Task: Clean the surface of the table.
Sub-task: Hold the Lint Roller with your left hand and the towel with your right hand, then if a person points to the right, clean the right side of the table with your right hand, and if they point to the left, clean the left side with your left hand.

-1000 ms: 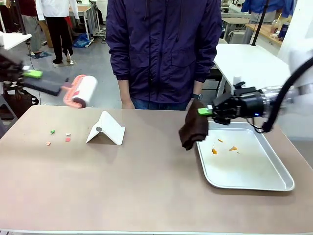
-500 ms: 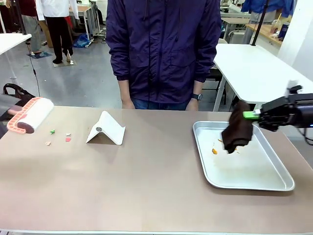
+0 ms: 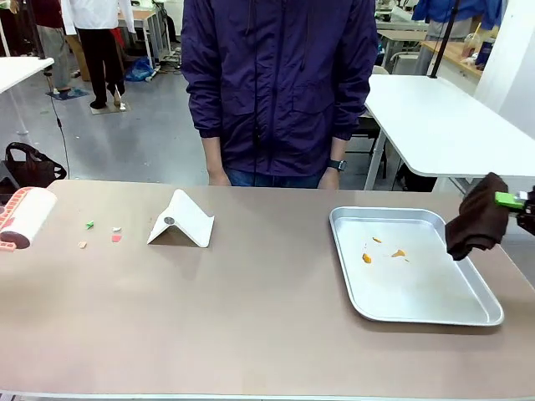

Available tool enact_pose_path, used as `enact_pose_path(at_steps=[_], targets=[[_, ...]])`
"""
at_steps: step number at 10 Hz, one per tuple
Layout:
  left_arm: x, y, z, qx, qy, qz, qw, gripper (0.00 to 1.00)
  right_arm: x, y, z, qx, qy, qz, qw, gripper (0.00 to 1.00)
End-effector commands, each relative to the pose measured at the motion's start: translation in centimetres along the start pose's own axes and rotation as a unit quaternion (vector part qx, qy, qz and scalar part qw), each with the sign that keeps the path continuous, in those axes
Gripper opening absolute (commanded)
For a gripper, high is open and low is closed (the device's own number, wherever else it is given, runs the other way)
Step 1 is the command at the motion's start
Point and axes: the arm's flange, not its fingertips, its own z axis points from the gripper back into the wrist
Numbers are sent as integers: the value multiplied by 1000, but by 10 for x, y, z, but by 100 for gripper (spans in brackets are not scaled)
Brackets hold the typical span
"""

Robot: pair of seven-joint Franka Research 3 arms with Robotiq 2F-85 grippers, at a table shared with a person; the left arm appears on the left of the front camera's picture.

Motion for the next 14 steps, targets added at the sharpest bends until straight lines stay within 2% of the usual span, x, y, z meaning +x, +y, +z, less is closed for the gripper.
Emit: enact_pose_path(at_steps=[1, 14], targets=[[3, -11, -3, 10, 25, -11, 1000, 0, 5, 10, -10, -13, 4, -5, 1000, 0], [3, -11, -3, 10, 25, -11, 1000, 0, 5, 10, -10, -13, 4, -5, 1000, 0]])
